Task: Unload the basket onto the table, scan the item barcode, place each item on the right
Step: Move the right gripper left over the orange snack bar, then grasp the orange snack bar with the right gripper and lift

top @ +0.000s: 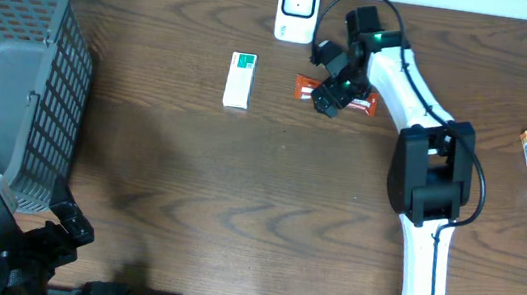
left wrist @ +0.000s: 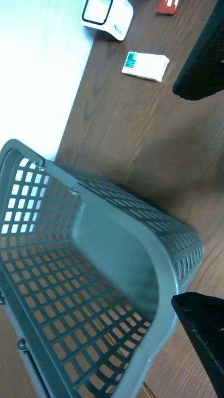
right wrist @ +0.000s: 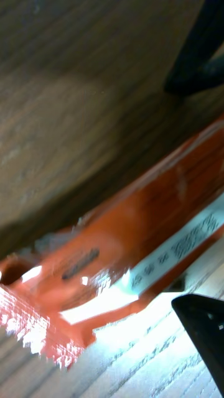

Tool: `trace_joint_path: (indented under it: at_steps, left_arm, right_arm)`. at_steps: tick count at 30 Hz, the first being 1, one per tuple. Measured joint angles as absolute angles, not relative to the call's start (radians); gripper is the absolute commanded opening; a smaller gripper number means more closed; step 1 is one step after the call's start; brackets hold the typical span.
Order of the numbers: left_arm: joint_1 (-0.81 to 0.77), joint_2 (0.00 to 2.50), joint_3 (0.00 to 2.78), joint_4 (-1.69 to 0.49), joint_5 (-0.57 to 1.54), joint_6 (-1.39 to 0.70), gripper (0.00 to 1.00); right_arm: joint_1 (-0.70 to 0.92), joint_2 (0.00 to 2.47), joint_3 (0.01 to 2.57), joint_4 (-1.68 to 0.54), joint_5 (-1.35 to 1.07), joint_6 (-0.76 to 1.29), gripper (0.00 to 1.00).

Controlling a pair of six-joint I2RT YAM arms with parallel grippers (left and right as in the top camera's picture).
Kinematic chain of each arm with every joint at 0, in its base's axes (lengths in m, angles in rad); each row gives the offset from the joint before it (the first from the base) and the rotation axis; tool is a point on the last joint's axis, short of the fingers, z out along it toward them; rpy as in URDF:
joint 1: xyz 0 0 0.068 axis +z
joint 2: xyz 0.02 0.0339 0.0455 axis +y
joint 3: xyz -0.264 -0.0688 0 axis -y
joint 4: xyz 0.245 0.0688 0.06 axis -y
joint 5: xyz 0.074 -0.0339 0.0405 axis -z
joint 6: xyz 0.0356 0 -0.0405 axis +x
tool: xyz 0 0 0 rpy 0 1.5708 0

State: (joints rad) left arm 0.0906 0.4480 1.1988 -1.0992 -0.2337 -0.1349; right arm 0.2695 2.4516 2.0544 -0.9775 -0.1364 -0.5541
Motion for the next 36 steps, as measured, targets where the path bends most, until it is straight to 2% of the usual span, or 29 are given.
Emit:
trace_joint_path:
  at_steps: [4,6,15,21,24,29,32,33,34,36]
  left_arm:
    - [0.091,0.448,1.199,-1.099,-0.234,-0.135,1.0]
    - [0.091,0.448,1.199,-1.099,-0.234,-0.135,1.0]
    - [0.091,0.448,1.199,-1.099,-0.234,-0.135,1.0]
    - [0.091,0.448,1.199,-1.099,-0.234,-0.135,1.0]
    - [0.091,0.448,1.199,-1.099,-0.234,-0.135,1.0]
    - [0.091,0.448,1.199,-1.099,-0.234,-0.135,1.0]
    - [0.091,0.448,1.199,-1.099,-0.234,-0.135,1.0]
    - [0.091,0.448,1.199,-1.099,-0.234,-0.135,1.0]
    - [0.091,0.448,1.199,-1.099,-0.234,-0.135,1.0]
    - [0.091,0.448,1.199,-1.099,-0.234,-0.135,1.0]
  right_arm:
    - [0.297,2.457,2.06,-0.968,-0.119,-0.554,0.62]
    - [0.309,2.458,2.061,-0.963,-0.115,-0.545,0.56]
    - [0.34,2.458,2.064,-0.967,-0.068,-0.44,0.56]
    - [0.342,2.458,2.069,-1.015,-0.043,-0.29,0.53]
    - [0.342,2.458,2.072,-1.041,-0.026,-0.15,0.48]
    - [0.342,2.458,2.078,-1.104,-0.04,0.173,0.46]
    - [0.341,2.458,2.08,-1.118,-0.113,0.341,0.4]
    - [0.341,2.458,2.08,-1.119,-0.146,0.386,0.48]
    - [0.341,2.458,2.08,-1.12,-0.187,0.435,0.6]
    - [0.342,2.458,2.081,-1.121,-0.268,0.513,0.99]
